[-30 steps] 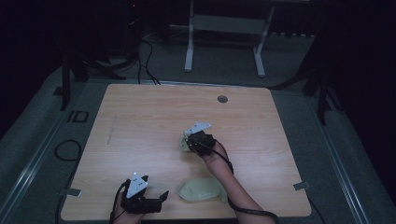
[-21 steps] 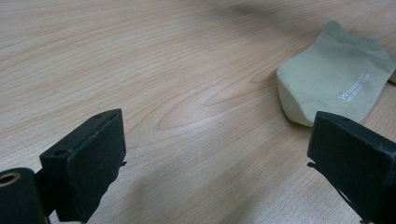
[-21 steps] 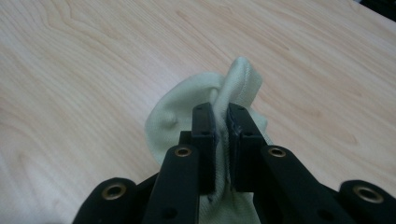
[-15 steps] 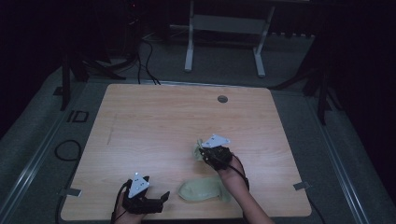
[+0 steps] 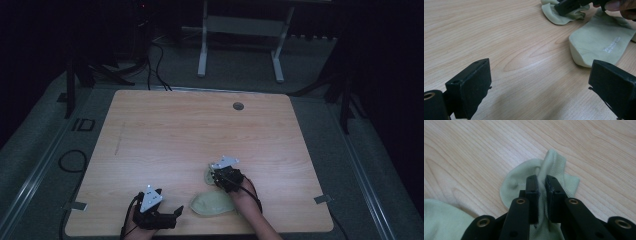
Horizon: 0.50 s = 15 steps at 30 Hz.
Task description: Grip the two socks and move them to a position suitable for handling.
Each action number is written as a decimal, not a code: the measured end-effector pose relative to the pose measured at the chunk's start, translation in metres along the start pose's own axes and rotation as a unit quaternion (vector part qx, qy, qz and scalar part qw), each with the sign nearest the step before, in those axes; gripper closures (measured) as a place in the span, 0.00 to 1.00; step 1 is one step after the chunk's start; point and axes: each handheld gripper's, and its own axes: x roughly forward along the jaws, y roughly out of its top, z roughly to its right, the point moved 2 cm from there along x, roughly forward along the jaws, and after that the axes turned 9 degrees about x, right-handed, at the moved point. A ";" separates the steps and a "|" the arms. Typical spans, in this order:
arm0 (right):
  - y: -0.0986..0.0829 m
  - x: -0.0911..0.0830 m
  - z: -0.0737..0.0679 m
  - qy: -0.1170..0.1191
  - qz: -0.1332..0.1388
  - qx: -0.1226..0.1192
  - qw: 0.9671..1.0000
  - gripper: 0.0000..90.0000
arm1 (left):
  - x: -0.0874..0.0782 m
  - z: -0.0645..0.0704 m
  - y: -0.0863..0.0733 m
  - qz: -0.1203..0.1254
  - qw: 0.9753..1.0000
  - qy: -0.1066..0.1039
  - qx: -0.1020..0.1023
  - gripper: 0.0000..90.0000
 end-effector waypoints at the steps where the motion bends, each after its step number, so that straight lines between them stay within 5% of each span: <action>1: 0.000 0.001 -0.001 -0.005 0.002 -0.001 1.000 0.88 | 0.001 0.000 0.000 -0.001 1.000 -0.002 -0.001 0.05; 5: 0.000 0.001 -0.003 -0.004 0.002 -0.003 1.000 0.77 | 0.003 -0.002 0.001 -0.002 1.000 -0.011 -0.009 0.07; 7: 0.008 -0.010 -0.002 0.016 0.007 0.004 1.000 0.67 | 0.006 -0.006 0.009 0.005 1.000 -0.021 -0.017 0.09; 10: 0.016 -0.022 0.003 0.024 0.024 0.010 0.999 0.66 | 0.008 -0.007 0.016 0.008 1.000 -0.017 -0.019 0.14; 15: 0.038 -0.040 0.022 0.026 0.045 0.013 0.999 0.69 | 0.023 -0.010 0.042 0.006 0.999 -0.046 0.000 0.20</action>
